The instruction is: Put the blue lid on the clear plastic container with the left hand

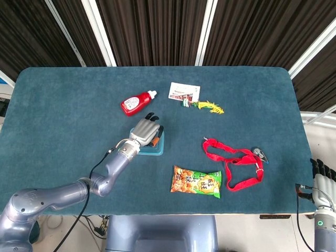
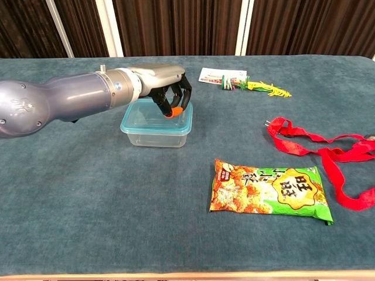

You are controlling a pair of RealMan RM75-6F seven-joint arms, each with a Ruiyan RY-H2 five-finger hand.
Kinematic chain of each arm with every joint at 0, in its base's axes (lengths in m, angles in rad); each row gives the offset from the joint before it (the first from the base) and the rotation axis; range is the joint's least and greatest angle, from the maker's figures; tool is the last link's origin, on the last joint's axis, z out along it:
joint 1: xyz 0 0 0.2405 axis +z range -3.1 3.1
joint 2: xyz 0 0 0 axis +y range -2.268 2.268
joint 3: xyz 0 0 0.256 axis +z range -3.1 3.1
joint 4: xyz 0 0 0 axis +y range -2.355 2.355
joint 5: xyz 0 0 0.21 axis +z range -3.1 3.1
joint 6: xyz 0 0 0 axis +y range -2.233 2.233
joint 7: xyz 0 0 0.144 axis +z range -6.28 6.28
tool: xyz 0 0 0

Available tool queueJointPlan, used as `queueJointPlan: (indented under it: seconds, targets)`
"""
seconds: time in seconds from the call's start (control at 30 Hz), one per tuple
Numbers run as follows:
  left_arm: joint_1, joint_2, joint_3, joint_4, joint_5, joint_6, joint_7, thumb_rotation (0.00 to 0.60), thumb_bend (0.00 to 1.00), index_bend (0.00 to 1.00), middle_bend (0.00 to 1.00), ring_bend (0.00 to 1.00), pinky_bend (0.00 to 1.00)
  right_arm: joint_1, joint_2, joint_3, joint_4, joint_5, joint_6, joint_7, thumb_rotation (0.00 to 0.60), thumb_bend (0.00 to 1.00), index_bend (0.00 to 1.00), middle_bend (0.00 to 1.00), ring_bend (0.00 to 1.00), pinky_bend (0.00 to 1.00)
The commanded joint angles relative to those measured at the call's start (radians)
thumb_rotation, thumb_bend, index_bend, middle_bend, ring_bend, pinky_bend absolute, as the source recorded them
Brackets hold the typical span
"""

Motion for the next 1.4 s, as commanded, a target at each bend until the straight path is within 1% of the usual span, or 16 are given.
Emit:
queueJointPlan:
  seconds: [0.03, 0.63, 0.93, 1.07, 1.2, 1.4]
  targets:
    - [-0.004, -0.007, -0.001, 0.010, -0.004, -0.006, -0.004, 0.600, 0.47, 0.63, 0.61, 0.14, 0.07, 0.000, 0.000, 0.000, 0.000, 0.000, 0.000, 0.000, 0.600, 0.27, 0.04, 0.00, 0.00, 0.00]
    - [-0.001, -0.022, 0.006, 0.049, -0.003, -0.017, -0.029, 0.600, 0.47, 0.63, 0.61, 0.14, 0.07, 0.000, 0.001, 0.001, 0.000, 0.002, 0.003, -0.001, 0.600, 0.27, 0.04, 0.00, 0.00, 0.00]
    - [0.002, -0.021, 0.012, 0.047, 0.001, -0.013, -0.023, 0.600, 0.47, 0.63, 0.61, 0.14, 0.07, -0.001, 0.002, 0.001, -0.003, 0.000, 0.004, -0.001, 0.600, 0.27, 0.04, 0.00, 0.00, 0.00]
    - [0.005, 0.000, 0.008, 0.011, 0.018, 0.015, -0.014, 0.600, 0.47, 0.63, 0.61, 0.14, 0.07, -0.002, 0.004, 0.002, -0.005, -0.001, 0.007, 0.002, 0.600, 0.27, 0.04, 0.00, 0.00, 0.00]
    - [0.016, 0.040, 0.006, -0.056, 0.047, 0.062, -0.003, 0.600, 0.47, 0.64, 0.62, 0.15, 0.07, -0.003, 0.005, 0.002, -0.008, -0.006, 0.009, 0.005, 0.600, 0.27, 0.04, 0.00, 0.00, 0.00]
    - [0.040, 0.125, 0.003, -0.208, 0.052, 0.100, 0.014, 0.600, 0.47, 0.65, 0.64, 0.16, 0.07, -0.004, 0.008, 0.001, -0.014, -0.011, 0.013, 0.005, 0.600, 0.27, 0.04, 0.00, 0.00, 0.00]
